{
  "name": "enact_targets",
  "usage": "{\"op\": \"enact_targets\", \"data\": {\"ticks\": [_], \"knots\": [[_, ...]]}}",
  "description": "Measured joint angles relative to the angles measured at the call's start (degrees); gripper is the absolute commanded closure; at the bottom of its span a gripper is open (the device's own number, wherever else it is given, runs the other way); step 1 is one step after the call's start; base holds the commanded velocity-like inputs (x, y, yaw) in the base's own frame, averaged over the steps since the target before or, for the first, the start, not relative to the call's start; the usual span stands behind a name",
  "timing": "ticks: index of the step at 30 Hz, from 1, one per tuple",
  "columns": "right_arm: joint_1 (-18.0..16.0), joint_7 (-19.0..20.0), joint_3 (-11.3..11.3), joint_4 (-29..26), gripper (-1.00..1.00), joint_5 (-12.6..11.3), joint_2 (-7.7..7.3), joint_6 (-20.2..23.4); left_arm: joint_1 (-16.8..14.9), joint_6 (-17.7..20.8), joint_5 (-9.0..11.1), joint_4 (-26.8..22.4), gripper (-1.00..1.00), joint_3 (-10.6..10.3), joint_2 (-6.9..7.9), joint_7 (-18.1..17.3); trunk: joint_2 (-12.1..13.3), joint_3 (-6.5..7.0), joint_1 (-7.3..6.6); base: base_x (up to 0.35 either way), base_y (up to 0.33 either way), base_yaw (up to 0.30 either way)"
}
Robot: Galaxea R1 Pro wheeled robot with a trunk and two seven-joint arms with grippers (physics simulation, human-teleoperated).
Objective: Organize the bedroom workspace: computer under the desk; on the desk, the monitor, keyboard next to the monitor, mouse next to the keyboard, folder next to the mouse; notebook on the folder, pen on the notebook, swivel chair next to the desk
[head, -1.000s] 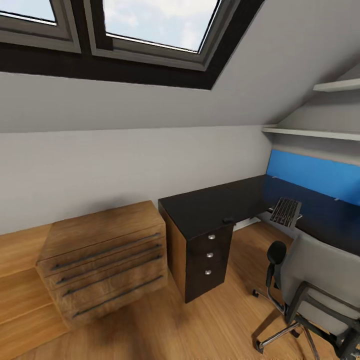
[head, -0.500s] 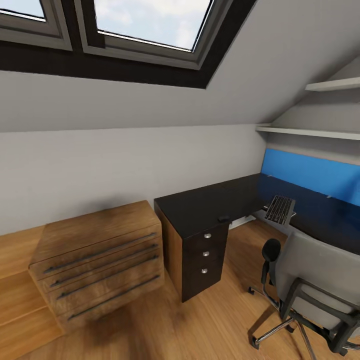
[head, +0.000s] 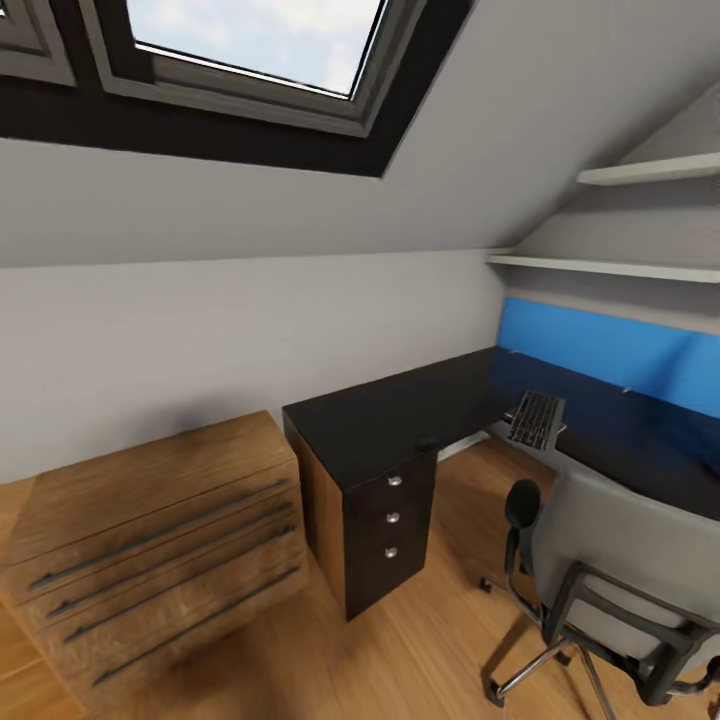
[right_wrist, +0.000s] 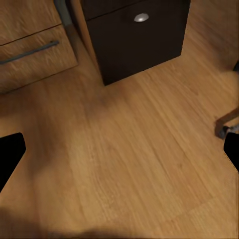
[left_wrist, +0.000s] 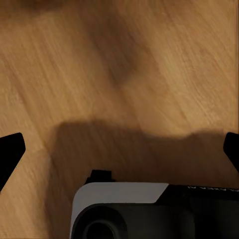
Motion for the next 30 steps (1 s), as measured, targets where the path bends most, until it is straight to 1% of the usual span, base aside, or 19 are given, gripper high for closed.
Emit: {"op": "enact_targets", "data": {"ticks": [4,6,8,12,13,15,17,21,22,30], "knots": [[-0.01,0.08,-0.05,0.17,-1.00,0.00,0.00,0.11,0.00,-0.01,0.00,0.01,-1.00,0.01,0.02,0.00,0.00,0.01,0.00,0.313,-0.037,-0.043],[0.00,0.22,-0.01,2.15,-1.00,-0.01,-0.08,0.18,0.00,-0.01,0.00,0.01,-1.00,0.01,0.02,0.02,0.00,0.01,0.00,0.295,-0.148,-0.006],[-0.01,0.23,0.00,2.61,-1.00,-0.01,-0.08,0.09,0.00,-0.01,0.00,0.01,-1.00,0.01,0.01,0.03,0.00,0.01,0.00,0.280,-0.182,-0.003],[0.00,0.12,-0.02,3.26,-1.00,-0.05,0.04,-0.08,0.00,-0.21,0.06,0.00,-1.00,0.01,0.00,0.01,0.00,0.01,0.02,0.112,-0.110,-0.068],[0.00,0.13,0.00,3.26,-1.00,-0.02,0.05,-0.13,0.00,-0.22,0.07,0.00,-1.00,0.03,0.00,0.01,0.01,0.01,0.03,0.009,-0.009,-0.254],[0.01,-1.68,-0.39,3.21,-1.00,-0.09,-0.39,-0.11,0.00,-0.25,0.06,-0.01,-1.00,0.08,0.00,0.01,0.01,0.01,0.03,0.005,-0.005,-0.267],[0.01,-4.10,-0.56,2.98,-1.00,-0.20,-1.29,-0.26,0.00,-0.21,0.02,-0.01,-1.00,0.07,0.03,0.00,0.01,0.01,0.03,0.001,-0.001,-0.283],[0.01,-4.67,-0.53,2.92,-1.00,-0.27,-1.39,-0.24,0.00,-0.24,0.03,-0.01,-1.00,0.09,0.07,0.00,0.01,0.01,0.03,0.000,0.000,-0.291],[0.01,-4.71,-0.39,3.06,-1.00,-0.28,-1.19,-0.20,0.00,-0.25,0.04,-0.01,-1.00,0.09,0.08,0.01,0.01,0.01,0.03,0.000,0.000,-0.298],[0.01,-4.61,-0.17,2.90,-1.00,-0.08,-1.20,-0.41,0.00,-0.25,0.00,-0.01,-1.00,0.06,0.09,0.00,0.01,-0.04,0.03,0.000,0.000,-0.297]]}}
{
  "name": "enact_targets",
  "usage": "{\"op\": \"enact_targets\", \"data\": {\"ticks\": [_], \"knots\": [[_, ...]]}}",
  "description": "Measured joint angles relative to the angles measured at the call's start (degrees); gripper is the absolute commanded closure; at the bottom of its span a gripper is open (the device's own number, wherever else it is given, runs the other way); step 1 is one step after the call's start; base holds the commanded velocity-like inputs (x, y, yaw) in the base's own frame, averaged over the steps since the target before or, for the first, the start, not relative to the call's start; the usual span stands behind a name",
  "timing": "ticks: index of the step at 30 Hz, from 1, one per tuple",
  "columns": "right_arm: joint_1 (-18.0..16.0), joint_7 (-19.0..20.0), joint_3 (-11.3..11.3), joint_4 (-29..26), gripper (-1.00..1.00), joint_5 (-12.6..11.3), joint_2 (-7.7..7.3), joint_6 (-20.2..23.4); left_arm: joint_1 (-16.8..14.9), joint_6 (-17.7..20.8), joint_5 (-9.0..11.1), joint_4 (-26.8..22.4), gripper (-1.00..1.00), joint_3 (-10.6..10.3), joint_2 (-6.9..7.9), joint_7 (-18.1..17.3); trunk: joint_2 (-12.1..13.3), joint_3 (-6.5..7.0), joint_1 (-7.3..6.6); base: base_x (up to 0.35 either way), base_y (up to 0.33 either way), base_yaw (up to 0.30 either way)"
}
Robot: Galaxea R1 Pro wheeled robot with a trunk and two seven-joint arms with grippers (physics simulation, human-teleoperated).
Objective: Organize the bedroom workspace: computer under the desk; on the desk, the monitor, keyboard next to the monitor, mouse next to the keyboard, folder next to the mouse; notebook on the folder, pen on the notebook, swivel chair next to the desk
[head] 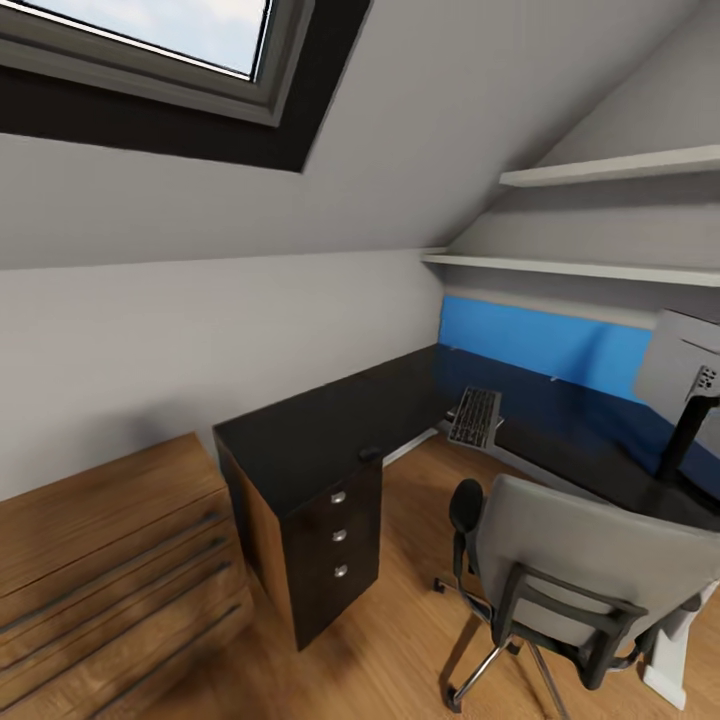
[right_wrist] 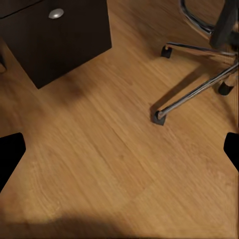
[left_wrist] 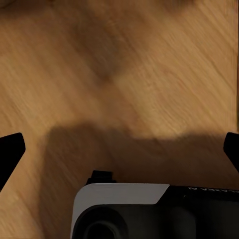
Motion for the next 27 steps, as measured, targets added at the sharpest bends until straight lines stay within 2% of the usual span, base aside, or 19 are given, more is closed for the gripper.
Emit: {"op": "enact_targets", "data": {"ticks": [27], "knots": [[-0.01,0.05,0.03,0.06,-1.00,0.17,0.06,0.20,0.00,-0.18,0.26,-0.08,-1.00,0.13,-0.10,0.01,0.00,-1.73,0.00,0.000,0.000,-0.216]]}}
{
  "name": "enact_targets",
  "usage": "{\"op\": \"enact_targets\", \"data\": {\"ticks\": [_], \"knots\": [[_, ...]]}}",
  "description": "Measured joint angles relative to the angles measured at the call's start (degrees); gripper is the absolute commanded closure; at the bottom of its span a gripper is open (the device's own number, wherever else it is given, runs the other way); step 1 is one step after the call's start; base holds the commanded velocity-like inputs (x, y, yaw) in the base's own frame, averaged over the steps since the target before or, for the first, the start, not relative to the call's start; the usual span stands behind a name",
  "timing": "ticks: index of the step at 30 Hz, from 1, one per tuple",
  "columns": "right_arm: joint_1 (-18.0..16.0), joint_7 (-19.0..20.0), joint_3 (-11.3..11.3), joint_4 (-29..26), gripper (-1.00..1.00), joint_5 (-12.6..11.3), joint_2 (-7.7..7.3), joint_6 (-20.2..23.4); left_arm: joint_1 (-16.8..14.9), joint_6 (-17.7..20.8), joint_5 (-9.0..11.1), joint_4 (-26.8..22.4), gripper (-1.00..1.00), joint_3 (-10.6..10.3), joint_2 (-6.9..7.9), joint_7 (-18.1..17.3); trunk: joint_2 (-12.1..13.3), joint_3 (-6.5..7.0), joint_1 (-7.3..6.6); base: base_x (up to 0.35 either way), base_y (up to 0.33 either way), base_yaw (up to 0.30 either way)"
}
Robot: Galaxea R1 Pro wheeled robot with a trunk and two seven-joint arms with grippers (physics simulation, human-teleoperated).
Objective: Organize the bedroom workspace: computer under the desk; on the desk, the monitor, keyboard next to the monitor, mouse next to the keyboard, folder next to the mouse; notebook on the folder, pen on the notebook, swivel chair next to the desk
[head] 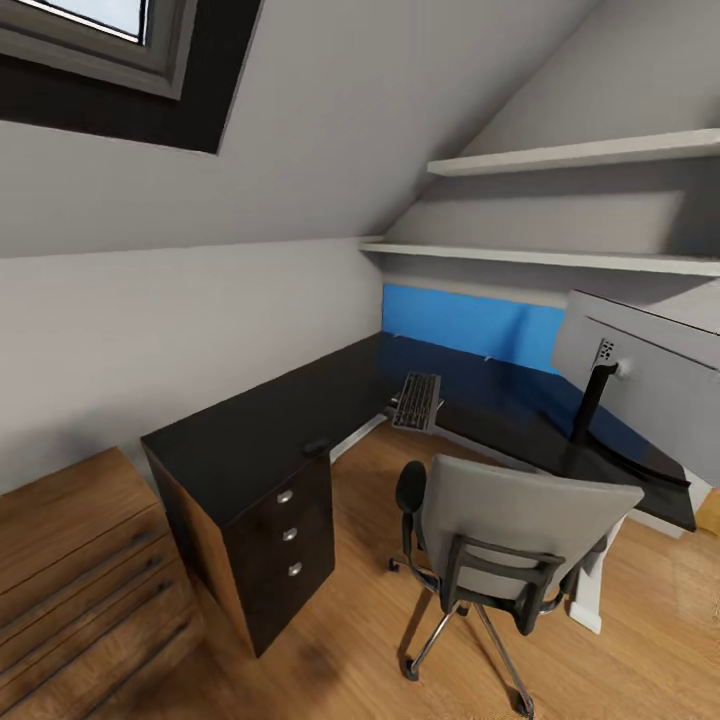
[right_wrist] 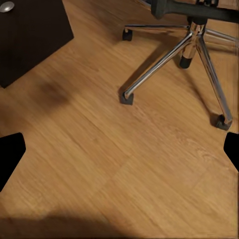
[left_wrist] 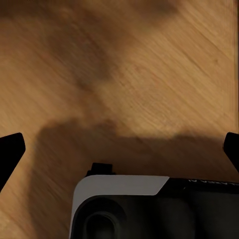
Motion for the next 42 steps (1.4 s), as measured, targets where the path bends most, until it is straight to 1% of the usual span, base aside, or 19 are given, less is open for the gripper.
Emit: {"op": "enact_targets", "data": {"ticks": [10,24,42], "knots": [[0.00,-0.06,0.00,-0.05,-1.00,0.00,-0.08,0.14,0.00,0.15,-0.13,0.06,-1.00,-0.13,0.01,-0.09,0.00,-0.61,0.01,-0.022,0.001,-0.226],[0.01,-0.08,0.00,-0.01,-1.00,-0.10,-0.11,0.03,0.00,0.34,-0.27,0.08,-1.00,-0.28,0.01,-0.11,0.00,-0.72,0.02,-0.265,0.066,-0.291],[-0.03,-0.39,-0.08,-0.09,-1.00,-0.16,-0.18,-0.04,0.00,0.09,0.13,0.08,-1.00,0.57,0.67,0.21,0.00,-0.72,0.00,-0.010,0.002,-0.300]]}}
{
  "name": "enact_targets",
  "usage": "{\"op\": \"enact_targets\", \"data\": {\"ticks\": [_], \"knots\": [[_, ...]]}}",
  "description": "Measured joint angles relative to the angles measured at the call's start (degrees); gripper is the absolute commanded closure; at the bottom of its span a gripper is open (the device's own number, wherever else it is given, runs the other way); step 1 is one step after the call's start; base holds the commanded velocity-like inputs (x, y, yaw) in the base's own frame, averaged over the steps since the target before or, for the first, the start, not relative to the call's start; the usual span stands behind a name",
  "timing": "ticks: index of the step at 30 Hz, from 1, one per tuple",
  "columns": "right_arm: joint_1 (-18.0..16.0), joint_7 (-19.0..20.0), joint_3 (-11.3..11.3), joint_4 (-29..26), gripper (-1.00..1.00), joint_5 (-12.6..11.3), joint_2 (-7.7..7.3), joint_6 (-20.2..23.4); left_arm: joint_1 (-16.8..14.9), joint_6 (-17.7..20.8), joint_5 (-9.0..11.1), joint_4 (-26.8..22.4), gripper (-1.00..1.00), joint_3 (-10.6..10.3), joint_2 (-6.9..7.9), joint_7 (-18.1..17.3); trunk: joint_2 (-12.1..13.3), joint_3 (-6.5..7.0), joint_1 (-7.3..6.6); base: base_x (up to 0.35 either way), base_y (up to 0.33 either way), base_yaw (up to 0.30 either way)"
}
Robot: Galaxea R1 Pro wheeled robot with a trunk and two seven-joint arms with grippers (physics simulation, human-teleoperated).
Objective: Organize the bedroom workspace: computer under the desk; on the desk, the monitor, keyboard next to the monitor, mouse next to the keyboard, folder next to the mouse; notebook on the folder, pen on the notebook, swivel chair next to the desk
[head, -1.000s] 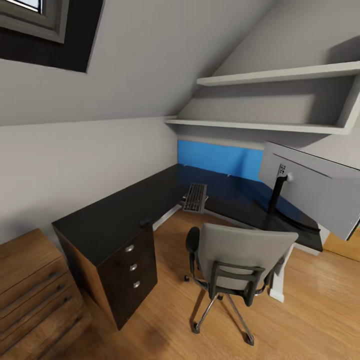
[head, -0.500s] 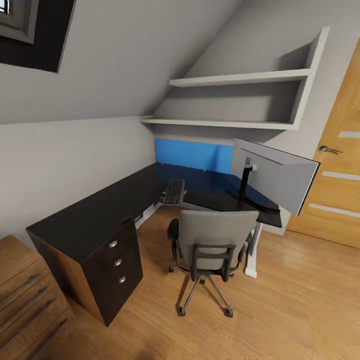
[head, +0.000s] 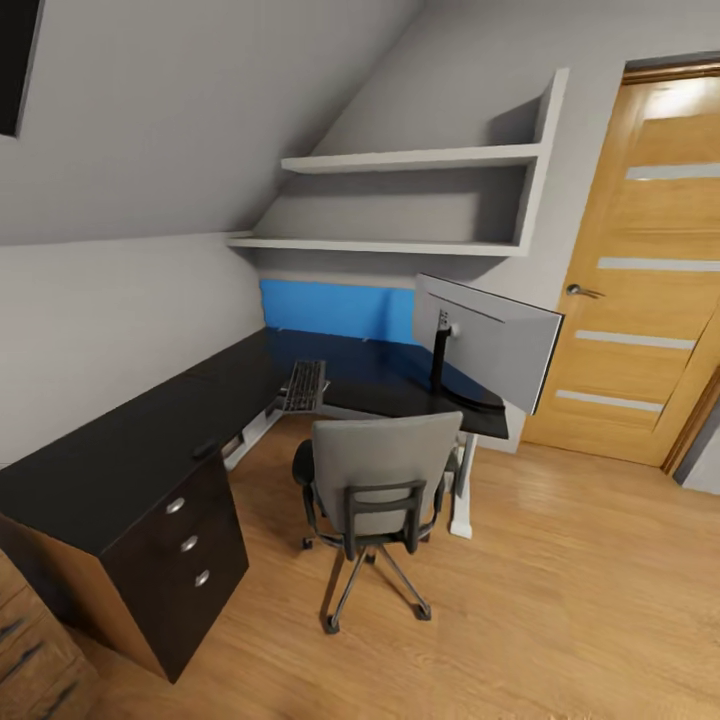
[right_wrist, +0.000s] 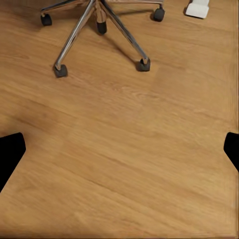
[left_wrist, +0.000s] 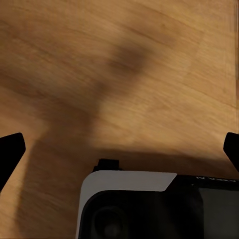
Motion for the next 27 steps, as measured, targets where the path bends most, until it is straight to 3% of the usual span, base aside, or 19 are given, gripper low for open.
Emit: {"op": "enact_targets", "data": {"ticks": [16,27], "knots": [[0.00,0.00,-0.07,0.50,-1.00,0.01,0.09,-0.29,0.00,0.02,0.00,0.00,-1.00,0.14,0.04,0.02,0.00,0.58,0.00,0.000,0.000,-0.271],[-0.03,0.01,-0.04,0.86,-1.00,0.04,0.17,-3.88,0.00,0.02,-0.03,0.01,-1.00,0.09,-0.05,-0.04,0.00,1.40,0.00,0.000,0.000,-0.223]]}}
